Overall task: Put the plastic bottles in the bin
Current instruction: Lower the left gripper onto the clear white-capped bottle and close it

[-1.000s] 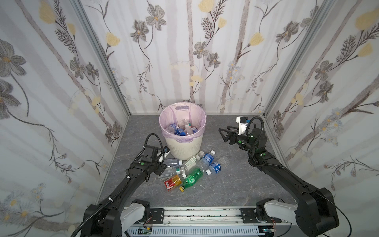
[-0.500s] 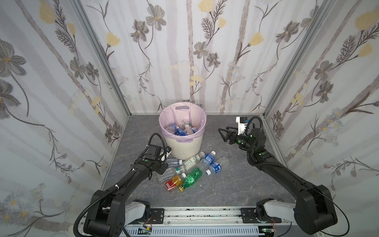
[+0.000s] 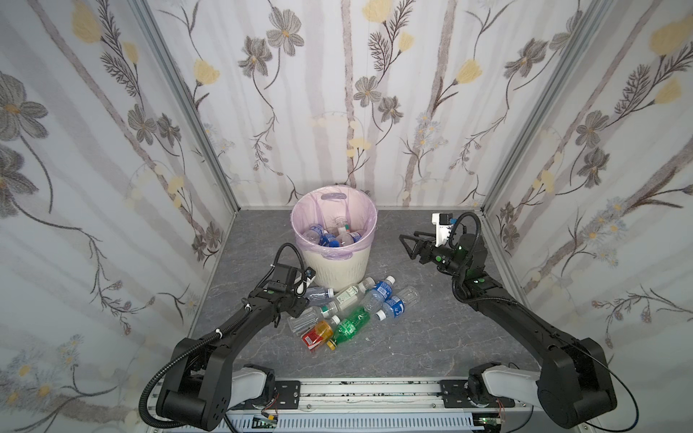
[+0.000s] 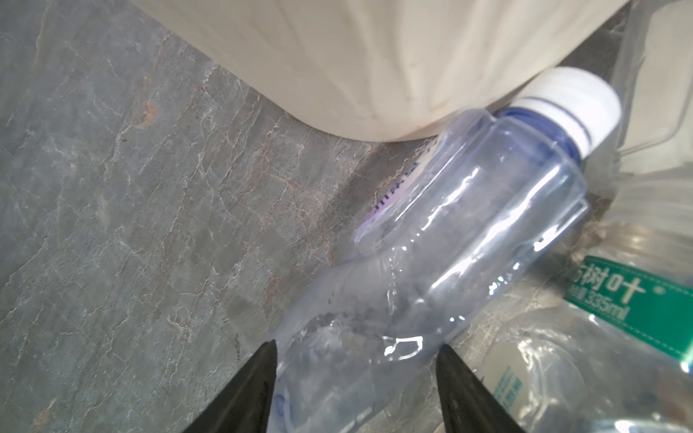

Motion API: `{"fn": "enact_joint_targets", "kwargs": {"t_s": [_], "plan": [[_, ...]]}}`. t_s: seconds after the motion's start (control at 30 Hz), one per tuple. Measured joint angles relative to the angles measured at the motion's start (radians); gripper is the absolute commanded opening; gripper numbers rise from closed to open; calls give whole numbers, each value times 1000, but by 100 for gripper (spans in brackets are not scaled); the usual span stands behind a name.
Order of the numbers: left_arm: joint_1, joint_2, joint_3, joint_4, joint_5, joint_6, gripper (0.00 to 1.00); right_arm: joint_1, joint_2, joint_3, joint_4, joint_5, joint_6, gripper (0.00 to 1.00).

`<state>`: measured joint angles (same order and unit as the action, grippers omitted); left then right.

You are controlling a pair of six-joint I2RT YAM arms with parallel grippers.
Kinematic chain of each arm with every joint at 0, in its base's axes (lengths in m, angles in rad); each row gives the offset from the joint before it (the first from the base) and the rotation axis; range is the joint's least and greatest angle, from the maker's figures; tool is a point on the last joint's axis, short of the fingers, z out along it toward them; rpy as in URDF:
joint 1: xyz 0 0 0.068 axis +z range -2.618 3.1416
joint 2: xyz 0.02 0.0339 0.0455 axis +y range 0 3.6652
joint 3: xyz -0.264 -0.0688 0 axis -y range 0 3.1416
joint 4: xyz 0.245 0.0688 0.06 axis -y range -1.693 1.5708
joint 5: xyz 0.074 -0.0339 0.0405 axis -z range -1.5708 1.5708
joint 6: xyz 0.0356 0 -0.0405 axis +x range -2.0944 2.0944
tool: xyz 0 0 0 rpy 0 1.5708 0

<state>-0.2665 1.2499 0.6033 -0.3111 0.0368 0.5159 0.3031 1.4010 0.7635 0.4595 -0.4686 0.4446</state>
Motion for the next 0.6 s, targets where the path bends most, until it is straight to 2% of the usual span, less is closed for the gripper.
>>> {"fn": "enact_joint_targets", "kwargs": {"t_s": [0.23, 0.47, 0.6], "plan": [[-2, -9, -5, -5, -30, -24, 68, -4, 3, 0, 1, -8, 6, 84], [-1, -1, -13, -18, -127, -32, 67, -9, 22, 0, 16, -24, 20, 84], [11, 43, 30, -59, -132, -63, 67, -11, 22, 0, 35, -27, 27, 84]]}}
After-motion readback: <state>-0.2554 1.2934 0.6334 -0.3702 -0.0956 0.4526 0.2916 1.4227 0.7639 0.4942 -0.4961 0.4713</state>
